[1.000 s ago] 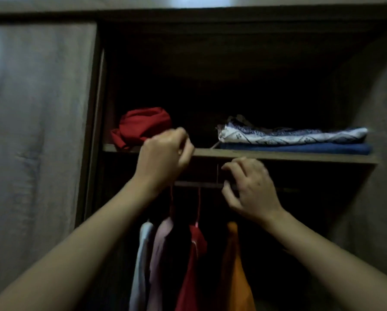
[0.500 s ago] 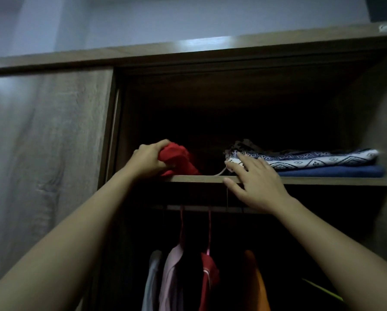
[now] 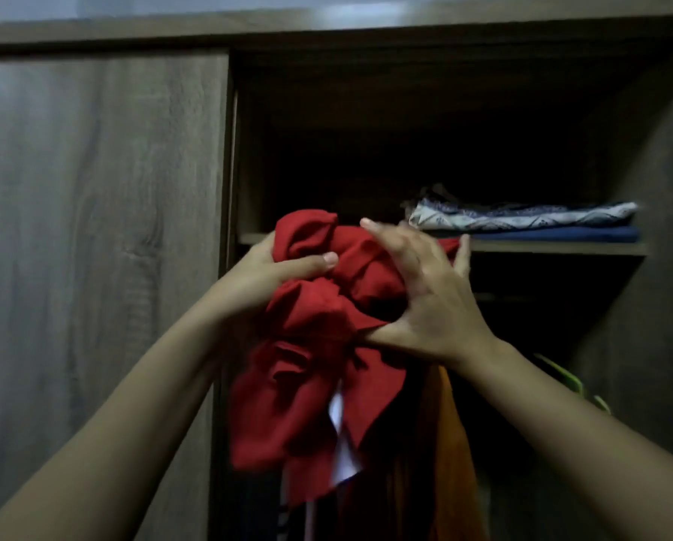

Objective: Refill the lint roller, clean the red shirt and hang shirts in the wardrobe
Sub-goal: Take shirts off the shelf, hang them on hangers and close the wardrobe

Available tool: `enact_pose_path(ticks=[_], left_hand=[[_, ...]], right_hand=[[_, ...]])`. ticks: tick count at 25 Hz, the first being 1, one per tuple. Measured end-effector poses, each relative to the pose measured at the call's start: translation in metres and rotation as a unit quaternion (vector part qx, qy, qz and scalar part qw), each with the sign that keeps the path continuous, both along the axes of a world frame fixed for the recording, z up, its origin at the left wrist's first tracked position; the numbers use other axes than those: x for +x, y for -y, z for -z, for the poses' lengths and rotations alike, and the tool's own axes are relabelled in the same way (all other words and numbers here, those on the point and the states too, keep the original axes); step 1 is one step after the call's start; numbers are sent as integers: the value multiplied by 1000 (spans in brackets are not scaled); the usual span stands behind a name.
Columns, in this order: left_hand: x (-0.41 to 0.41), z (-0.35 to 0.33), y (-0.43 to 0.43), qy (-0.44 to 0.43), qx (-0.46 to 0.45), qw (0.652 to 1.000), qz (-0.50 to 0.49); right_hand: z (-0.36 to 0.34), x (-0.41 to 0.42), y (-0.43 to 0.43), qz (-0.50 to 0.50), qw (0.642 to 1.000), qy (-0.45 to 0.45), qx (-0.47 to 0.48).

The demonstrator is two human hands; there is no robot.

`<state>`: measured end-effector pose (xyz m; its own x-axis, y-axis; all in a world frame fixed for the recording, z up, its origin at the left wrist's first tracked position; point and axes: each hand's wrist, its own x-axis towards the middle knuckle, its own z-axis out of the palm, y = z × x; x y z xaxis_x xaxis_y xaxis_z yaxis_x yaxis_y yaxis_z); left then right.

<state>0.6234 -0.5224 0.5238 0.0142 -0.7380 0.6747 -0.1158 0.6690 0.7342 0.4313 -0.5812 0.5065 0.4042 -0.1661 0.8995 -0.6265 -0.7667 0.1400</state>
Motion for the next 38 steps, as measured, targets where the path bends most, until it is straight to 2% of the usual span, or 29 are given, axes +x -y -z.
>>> enact_pose_path(ticks=[2,5,9,10,12,14,16,21,23,25,27,29,30,32,34,36,38], left_hand=[[1,27,3,-27,123,992,15],[5,76,8,-97,266,955,88],[12,141,-1,-236,307,903,186],[10,159,-8,-236,310,900,194],[-1,187,-20,-169,325,917,159],[-16,202,-20,-127,313,935,106],[-22,208,-33,-140,266,952,66],[-37,214,-60,-81,171,973,131],[-32,212,-62,-108,148,969,165],[-29,210,-58,-132,135,973,134],[-22,206,-54,-214,136,964,78],[-14,202,-52,-295,119,947,34],[-12,204,-50,-292,123,948,5],[-15,215,-49,-229,150,961,-25],[-35,238,-60,-198,228,952,57],[-57,266,-78,-74,269,949,145],[-67,290,-86,21,222,962,155]], right_hand=[[22,1,-10,17,997,-14,67],[62,1,-15,4,970,15,244],[84,-9,-17,18,938,151,313],[85,-12,-17,31,929,179,324],[82,-16,-23,47,910,225,345],[82,-17,-33,57,900,251,351],[85,-16,-45,69,899,262,345],[98,-9,-71,126,906,264,305],[101,-10,-76,140,904,259,309],[104,-15,-77,136,894,260,338],[111,-21,-77,97,868,286,393],[118,-24,-76,53,828,341,443],[120,-25,-77,41,808,364,461],[119,-26,-76,23,778,403,482],[114,-25,-74,3,759,437,483],[109,-23,-71,2,756,460,467],[104,-22,-69,26,773,462,435]])
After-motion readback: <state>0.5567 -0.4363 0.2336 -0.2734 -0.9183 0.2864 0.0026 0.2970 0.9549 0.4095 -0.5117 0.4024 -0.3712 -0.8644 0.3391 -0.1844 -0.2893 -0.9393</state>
